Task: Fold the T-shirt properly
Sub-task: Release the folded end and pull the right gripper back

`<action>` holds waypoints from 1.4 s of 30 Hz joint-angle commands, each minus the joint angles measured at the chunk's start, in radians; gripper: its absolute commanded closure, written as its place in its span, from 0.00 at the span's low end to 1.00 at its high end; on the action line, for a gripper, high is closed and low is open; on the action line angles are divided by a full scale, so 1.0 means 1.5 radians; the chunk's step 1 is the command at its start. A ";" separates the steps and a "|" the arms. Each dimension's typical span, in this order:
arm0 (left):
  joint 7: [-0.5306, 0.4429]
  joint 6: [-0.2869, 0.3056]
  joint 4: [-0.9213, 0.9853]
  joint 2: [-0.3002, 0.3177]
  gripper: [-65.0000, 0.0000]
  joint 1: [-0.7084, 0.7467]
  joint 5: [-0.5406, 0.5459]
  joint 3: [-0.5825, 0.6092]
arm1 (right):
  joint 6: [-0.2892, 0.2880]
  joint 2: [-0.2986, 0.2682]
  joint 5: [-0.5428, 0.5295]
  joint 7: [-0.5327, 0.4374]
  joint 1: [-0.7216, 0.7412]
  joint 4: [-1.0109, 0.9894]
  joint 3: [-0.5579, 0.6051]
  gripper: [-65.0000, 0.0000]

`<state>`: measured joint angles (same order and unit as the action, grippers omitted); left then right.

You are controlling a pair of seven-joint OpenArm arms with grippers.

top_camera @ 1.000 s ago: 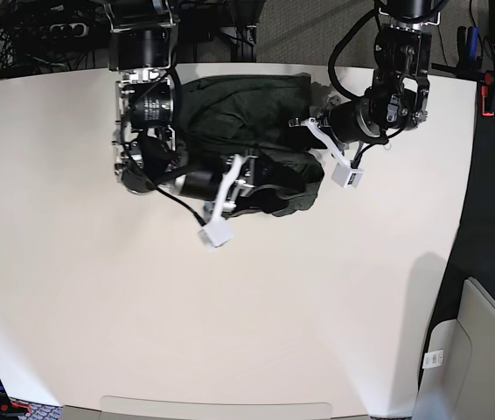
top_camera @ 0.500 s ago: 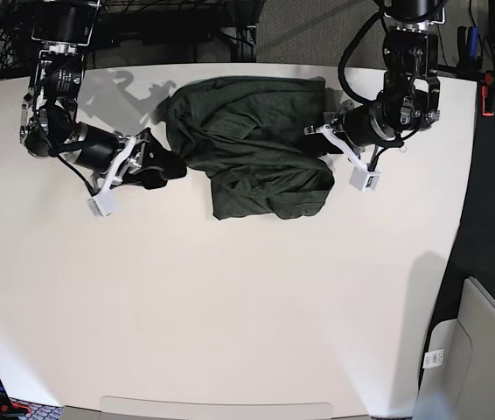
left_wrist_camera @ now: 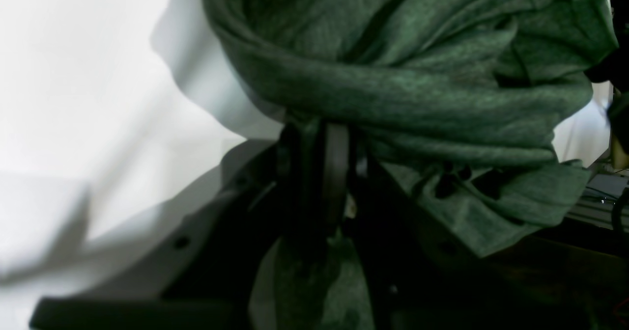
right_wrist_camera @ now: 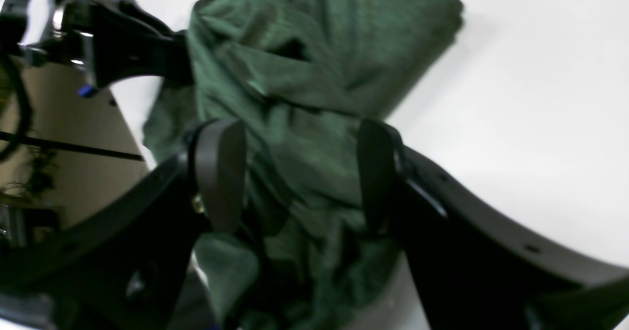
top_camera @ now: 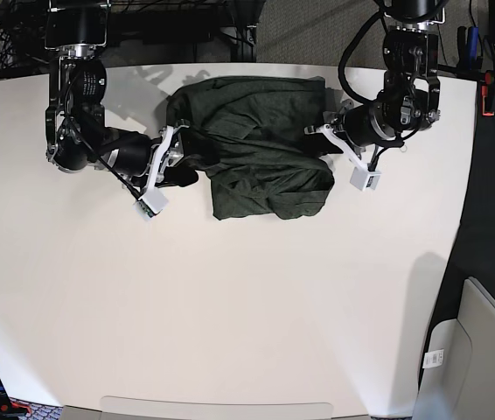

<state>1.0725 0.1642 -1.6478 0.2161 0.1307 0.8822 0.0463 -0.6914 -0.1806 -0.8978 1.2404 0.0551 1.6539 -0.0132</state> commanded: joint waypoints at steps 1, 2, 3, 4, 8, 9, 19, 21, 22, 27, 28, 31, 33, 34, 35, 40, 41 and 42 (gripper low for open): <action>-0.007 0.003 -0.010 0.005 0.88 -0.006 0.011 -0.004 | -0.004 -0.003 -0.002 -0.011 0.017 0.010 0.012 0.49; -0.007 0.003 -0.010 0.005 0.88 -0.006 0.011 -0.004 | -0.004 -0.003 0.009 -0.007 0.019 0.010 0.024 0.49; -0.007 0.003 -0.010 0.005 0.88 -0.006 0.011 -0.004 | -0.004 -0.002 0.021 0.006 0.024 0.010 0.032 0.49; -0.007 0.003 -0.010 0.005 0.88 -0.006 0.011 -0.004 | -0.004 0.000 0.033 0.016 0.026 0.010 0.040 0.49; -0.007 0.003 -0.010 0.005 0.88 -0.007 0.011 -0.004 | -0.004 0.008 0.052 0.026 0.027 0.010 0.053 0.49; -0.007 0.003 -0.010 0.005 0.88 -0.007 0.012 -0.005 | -0.004 0.008 0.052 0.027 0.028 0.010 0.053 0.49; -0.006 0.003 -0.010 0.005 0.87 -0.005 0.014 -0.005 | -0.004 0.009 0.055 0.028 0.030 0.008 0.054 1.00; -0.006 0.003 -0.010 0.005 0.83 -0.005 0.014 -0.001 | -0.004 0.009 0.055 0.028 0.029 0.008 0.054 0.98; -0.006 0.003 -0.010 0.005 0.81 -0.005 0.014 -0.001 | -0.004 0.009 0.055 0.028 0.029 0.008 0.054 0.98; -0.007 0.003 -0.012 0.006 0.68 0.013 0.014 -0.005 | -0.004 0.009 0.055 0.028 0.027 0.008 0.051 0.98; -0.007 0.003 -0.012 0.007 0.68 0.013 0.013 -0.006 | -0.004 0.009 0.055 0.027 0.027 0.008 0.051 0.98; -0.008 0.003 -0.012 0.006 0.68 0.015 0.013 -0.033 | -0.004 0.010 0.053 0.027 0.027 0.009 0.052 0.98; -0.006 0.003 -0.012 0.004 0.68 0.024 0.014 -0.076 | -0.004 0.014 0.053 0.027 0.027 0.012 0.052 0.98; -0.007 0.003 -0.013 0.003 0.68 0.028 0.014 -0.094 | -0.004 0.021 0.052 0.027 0.026 0.013 0.052 0.98; -0.007 0.003 -0.015 0.002 0.68 0.030 0.015 -0.113 | -0.004 0.026 0.052 0.027 0.026 0.013 0.050 0.98; -0.006 0.003 -0.045 -0.011 0.68 0.050 0.015 -0.207 | -0.004 0.029 -0.031 0.027 0.027 0.014 0.047 0.98; -0.006 0.003 -0.049 -0.011 0.68 0.053 0.015 -0.213 | -0.004 0.029 -0.045 0.027 0.028 0.014 0.047 0.98; -0.006 0.003 -0.049 -0.011 0.68 0.055 0.015 -0.216 | -0.004 0.030 -0.060 0.027 0.029 0.014 0.047 0.98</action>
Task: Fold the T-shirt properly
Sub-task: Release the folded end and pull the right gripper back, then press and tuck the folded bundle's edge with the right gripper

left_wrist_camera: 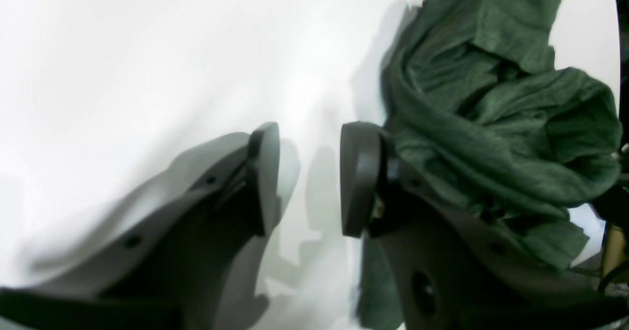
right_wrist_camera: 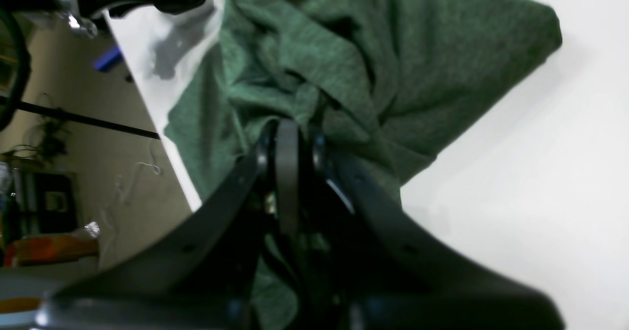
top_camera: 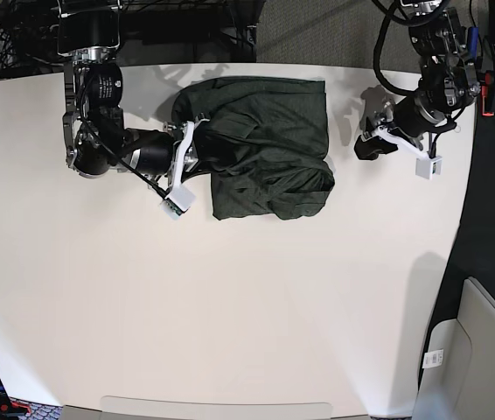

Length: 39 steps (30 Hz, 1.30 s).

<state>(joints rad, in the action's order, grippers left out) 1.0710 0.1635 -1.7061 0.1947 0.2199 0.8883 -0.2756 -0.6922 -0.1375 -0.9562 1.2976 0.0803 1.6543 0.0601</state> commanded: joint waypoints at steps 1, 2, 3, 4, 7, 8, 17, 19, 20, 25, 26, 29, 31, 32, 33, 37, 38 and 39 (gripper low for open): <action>-0.005 0.003 -0.010 0.004 0.68 -0.004 0.011 -0.002 | -0.004 0.005 -0.032 -0.010 0.013 0.014 -0.002 0.98; -0.005 0.003 -0.009 0.005 0.68 -0.004 0.011 -0.002 | -0.004 0.018 -0.044 -0.004 0.013 0.014 -0.001 0.98; -0.005 0.003 -0.007 0.006 0.68 -0.004 0.011 -0.002 | -0.004 0.028 -0.055 0.009 0.013 0.014 -0.002 0.98; -0.005 0.003 -0.007 0.006 0.68 -0.003 0.011 -0.002 | -0.004 0.037 -0.069 0.020 0.017 0.014 -0.002 0.98; -0.005 0.003 -0.006 0.006 0.68 -0.002 0.011 -0.001 | -0.004 0.052 -0.089 0.025 0.014 0.012 0.004 0.98; -0.005 0.003 -0.006 0.006 0.68 -0.002 0.011 0.000 | -0.004 0.054 -0.092 0.025 0.013 0.012 0.005 0.98; -0.005 0.004 0.021 0.005 0.68 -0.004 0.010 0.003 | -0.004 0.092 -0.131 0.047 0.043 0.009 0.070 0.98; -0.005 0.004 0.026 0.005 0.68 -0.005 0.010 0.003 | -0.004 0.094 -0.131 0.050 0.051 0.005 0.081 0.98; -0.005 0.004 0.026 0.005 0.68 -0.004 0.010 0.003 | -0.004 0.094 -0.131 0.050 0.061 -0.002 0.091 0.98; -0.005 0.004 0.027 0.006 0.68 -0.004 0.008 0.002 | -0.004 0.107 -0.123 0.056 0.144 -0.093 0.190 0.98; -0.005 0.004 0.027 0.006 0.68 -0.004 0.008 0.002 | -0.004 0.108 -0.113 0.065 0.161 -0.109 0.209 0.98; -0.005 0.004 0.027 0.006 0.68 -0.005 0.008 0.002 | -0.004 0.110 -0.091 0.066 0.214 -0.155 0.272 0.98; -0.005 0.004 0.027 0.006 0.68 -0.005 0.008 0.002 | -0.004 0.110 -0.091 0.066 0.240 -0.176 0.314 0.98; -0.005 0.004 0.027 0.006 0.68 -0.005 0.008 0.002 | -0.004 0.110 -0.091 0.066 0.249 -0.186 0.332 0.98; -0.006 0.004 0.027 0.006 0.68 -0.005 0.008 0.000 | -0.004 0.110 -0.091 0.066 0.256 -0.196 0.350 0.98; -0.010 0.004 0.028 0.007 0.68 -0.006 0.008 -0.001 | -0.004 0.110 -0.091 0.066 0.261 -0.228 0.399 0.97; -0.010 0.004 0.028 0.007 0.68 -0.006 0.007 -0.002 | -0.004 0.110 -0.091 0.066 0.261 -0.227 0.408 0.94; -0.010 0.004 0.028 0.007 0.68 -0.006 0.007 -0.002 | -0.004 0.110 -0.090 0.066 0.261 -0.225 0.418 0.89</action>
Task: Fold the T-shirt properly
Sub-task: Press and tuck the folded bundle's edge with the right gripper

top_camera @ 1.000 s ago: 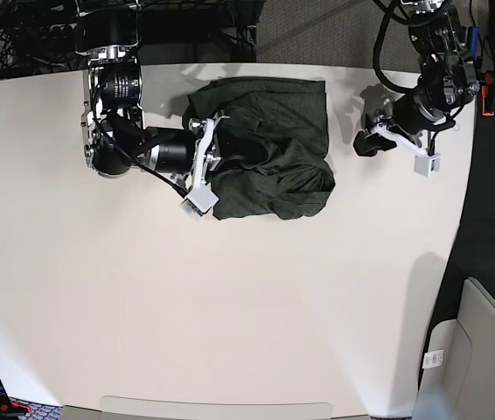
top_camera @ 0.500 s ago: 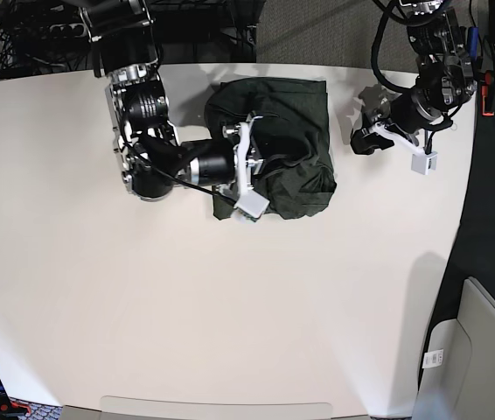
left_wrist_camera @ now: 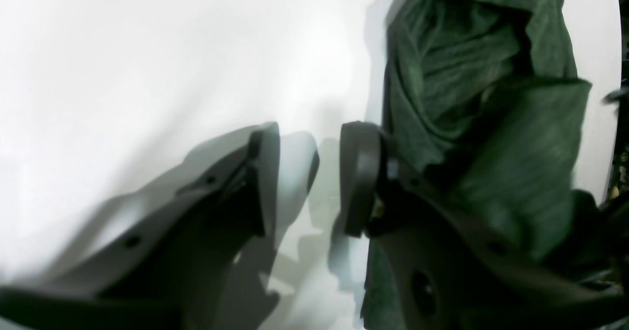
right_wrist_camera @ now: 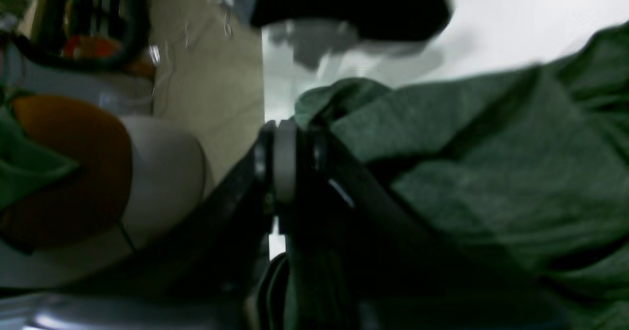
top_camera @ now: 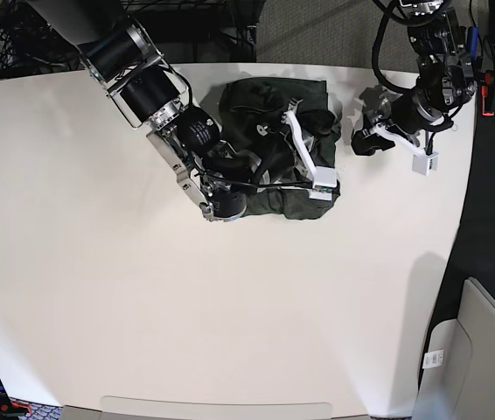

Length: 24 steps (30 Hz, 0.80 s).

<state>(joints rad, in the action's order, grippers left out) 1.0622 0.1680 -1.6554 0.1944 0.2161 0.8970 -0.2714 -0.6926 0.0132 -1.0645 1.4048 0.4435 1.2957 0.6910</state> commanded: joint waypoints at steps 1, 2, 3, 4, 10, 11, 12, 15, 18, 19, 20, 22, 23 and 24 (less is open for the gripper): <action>-0.004 0.001 -0.006 0.007 0.68 -0.004 0.001 -0.005 | -0.004 0.007 -0.018 -0.006 0.022 0.015 0.001 0.83; -0.004 0.001 -0.005 0.007 0.68 -0.004 0.001 -0.005 | -0.004 0.006 -0.018 -0.006 0.025 0.015 0.001 0.76; -0.004 0.001 -0.005 0.007 0.68 -0.004 0.001 -0.005 | -0.004 0.004 -0.018 -0.006 0.026 0.015 -0.001 0.70; -0.005 0.001 -0.005 0.006 0.68 -0.005 0.001 -0.005 | -0.004 0.001 -0.017 -0.006 0.028 0.015 -0.004 0.64; -0.005 0.001 -0.005 0.005 0.68 -0.006 0.001 -0.003 | -0.004 -0.039 -0.017 -0.006 0.027 0.060 -0.073 0.61; -0.005 0.001 -0.005 0.005 0.68 -0.006 0.001 -0.002 | -0.004 -0.044 -0.019 -0.006 0.027 0.066 -0.089 0.61; -0.005 0.001 -0.005 0.005 0.68 -0.006 0.001 -0.003 | -0.004 -0.052 -0.020 -0.006 0.027 0.069 -0.105 0.61; -0.005 0.001 -0.007 0.006 0.68 -0.006 0.001 -0.005 | -0.004 -0.068 -0.020 -0.006 0.016 0.086 -0.158 0.61; -0.005 0.001 -0.020 0.008 0.68 -0.006 0.002 -0.005 | -0.004 -0.086 -0.020 -0.006 0.009 0.087 -0.180 0.61; -0.005 0.001 -0.030 0.008 0.68 -0.006 0.002 -0.005 | -0.004 -0.095 -0.017 -0.006 0.002 0.087 -0.183 0.61; -0.005 0.001 -0.041 0.008 0.68 -0.006 0.002 -0.005 | -0.004 -0.103 -0.017 -0.006 -0.003 0.087 -0.184 0.61; -0.005 0.001 -0.064 0.008 0.68 -0.005 0.002 -0.005 | -0.004 -0.111 -0.016 -0.006 -0.009 0.087 -0.184 0.61; -0.005 0.001 -0.074 0.007 0.68 -0.005 0.002 -0.005 | -0.004 -0.111 -0.015 -0.006 -0.012 0.087 -0.184 0.61; -0.005 0.001 -0.082 0.007 0.68 -0.005 0.002 -0.005 | -0.004 -0.111 -0.011 -0.006 -0.012 0.087 -0.183 0.61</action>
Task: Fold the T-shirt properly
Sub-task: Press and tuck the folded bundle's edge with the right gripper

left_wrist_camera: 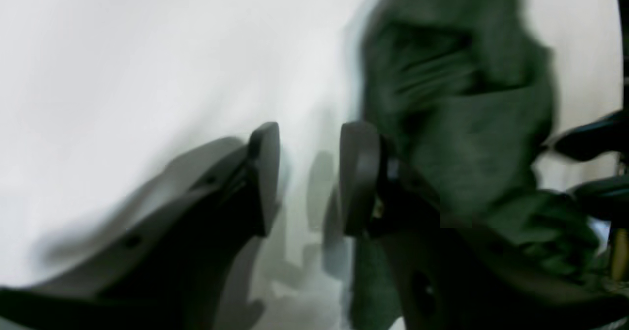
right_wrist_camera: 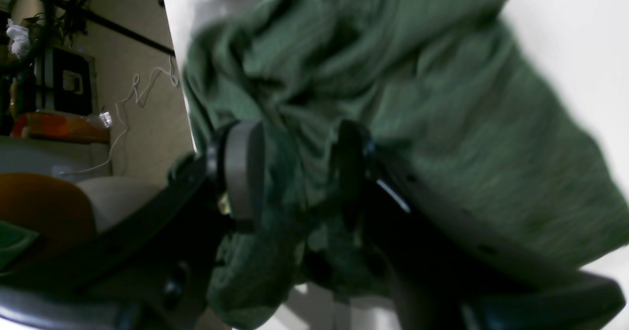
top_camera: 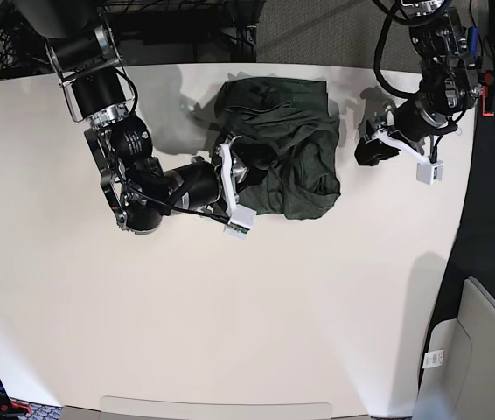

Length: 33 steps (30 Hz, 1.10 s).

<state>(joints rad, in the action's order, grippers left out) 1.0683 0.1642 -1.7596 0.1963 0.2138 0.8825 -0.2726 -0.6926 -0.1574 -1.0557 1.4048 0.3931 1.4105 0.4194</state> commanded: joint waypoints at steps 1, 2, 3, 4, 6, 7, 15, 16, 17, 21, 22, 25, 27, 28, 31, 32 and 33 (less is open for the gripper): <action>-0.009 0.004 -0.021 0.006 0.68 -0.004 0.013 -0.004 | -0.004 0.003 -0.002 -0.006 0.022 0.010 0.000 0.63; -0.009 0.004 -0.029 0.006 0.68 -0.003 0.013 -0.004 | -0.004 0.006 0.019 -0.006 0.019 0.012 0.000 0.67; -0.009 0.004 -0.040 0.006 0.68 -0.002 0.013 -0.004 | -0.004 0.007 0.041 -0.006 0.014 0.018 0.000 0.73; -0.009 0.004 -0.048 0.006 0.68 -0.001 0.013 -0.001 | -0.004 0.008 0.063 -0.006 0.012 0.025 0.002 0.79; -0.007 0.004 -0.052 0.005 0.68 0.000 0.014 0.001 | -0.004 0.008 0.085 -0.012 0.005 0.035 0.024 0.91; -0.006 0.004 -0.051 0.004 0.68 0.000 0.014 0.001 | -0.004 0.008 0.091 -0.014 0.004 0.040 0.040 0.94; -0.006 0.004 -0.049 0.003 0.68 0.001 0.012 0.002 | -0.004 0.056 0.090 -0.011 0.002 0.041 0.145 0.92; -0.006 0.004 -0.048 0.003 0.68 0.001 0.012 0.002 | -0.004 0.059 0.088 -0.006 0.003 0.040 0.152 0.92; -0.006 0.004 -0.048 0.003 0.68 0.001 0.012 0.002 | -0.004 0.059 0.088 -0.006 0.004 0.040 0.156 0.92; -0.006 0.004 -0.048 0.003 0.68 0.002 0.011 0.002 | -0.004 0.061 0.074 -0.006 0.005 0.039 0.185 0.92; -0.006 0.004 -0.048 0.003 0.68 0.002 0.011 0.002 | -0.004 0.061 0.067 -0.006 0.005 0.039 0.194 0.92; -0.006 0.004 -0.048 0.003 0.68 0.005 0.011 0.002 | -0.004 0.055 0.036 -0.006 0.004 0.041 0.197 0.92; -0.008 0.004 -0.048 0.003 0.68 0.012 0.011 0.002 | -0.004 0.050 0.013 -0.006 0.004 0.044 0.181 0.92; -0.009 0.004 -0.048 0.003 0.68 0.014 0.011 0.002 | -0.004 0.042 0.005 -0.006 0.003 0.050 0.155 0.92; -0.009 0.004 -0.048 0.003 0.68 0.015 0.011 0.002 | -0.004 0.021 -0.001 -0.006 -0.004 0.077 0.075 0.92; -0.009 0.004 -0.048 0.003 0.68 0.015 0.011 0.002 | -0.004 0.009 -0.002 -0.006 -0.005 0.085 0.053 0.92; -0.009 0.004 -0.048 0.003 0.68 0.015 0.012 0.002 | -0.004 -0.002 -0.002 -0.006 -0.007 0.094 0.032 0.92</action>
<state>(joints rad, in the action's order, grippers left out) 1.0698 0.1642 -1.8164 0.1913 0.2436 0.8780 -0.2680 -0.6930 -0.1661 -1.0309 1.4033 0.3649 1.5337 0.4671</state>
